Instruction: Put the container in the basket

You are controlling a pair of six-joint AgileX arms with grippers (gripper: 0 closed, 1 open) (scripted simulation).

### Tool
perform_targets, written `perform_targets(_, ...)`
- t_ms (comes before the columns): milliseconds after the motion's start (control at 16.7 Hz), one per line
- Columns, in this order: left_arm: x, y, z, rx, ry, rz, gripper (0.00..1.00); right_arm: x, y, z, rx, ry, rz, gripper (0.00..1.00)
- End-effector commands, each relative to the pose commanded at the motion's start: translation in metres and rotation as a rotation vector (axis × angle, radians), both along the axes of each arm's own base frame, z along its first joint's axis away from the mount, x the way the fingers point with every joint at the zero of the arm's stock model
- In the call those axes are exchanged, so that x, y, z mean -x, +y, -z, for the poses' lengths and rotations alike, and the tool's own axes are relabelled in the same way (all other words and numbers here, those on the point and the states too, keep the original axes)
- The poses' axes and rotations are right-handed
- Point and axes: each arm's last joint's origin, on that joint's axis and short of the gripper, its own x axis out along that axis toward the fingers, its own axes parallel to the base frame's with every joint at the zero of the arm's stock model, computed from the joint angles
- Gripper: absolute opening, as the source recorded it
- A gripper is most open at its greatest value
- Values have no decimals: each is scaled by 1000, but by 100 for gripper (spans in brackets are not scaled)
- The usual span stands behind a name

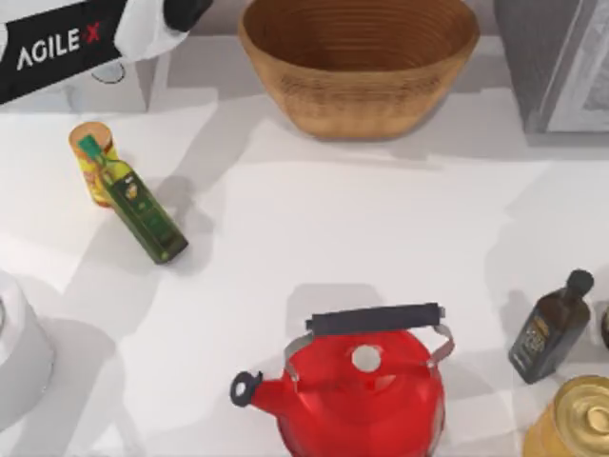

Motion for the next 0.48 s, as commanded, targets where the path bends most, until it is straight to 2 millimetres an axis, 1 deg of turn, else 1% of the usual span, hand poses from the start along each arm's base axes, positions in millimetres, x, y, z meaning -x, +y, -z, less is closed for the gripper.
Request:
perform_targets(300,-29,-23,23,2,-4,-1,0,0,0,0,0,0,0,100)
perform_targets(480,-38,-32,36,0,4,-7,0,0,0,0,0,0,0,100)
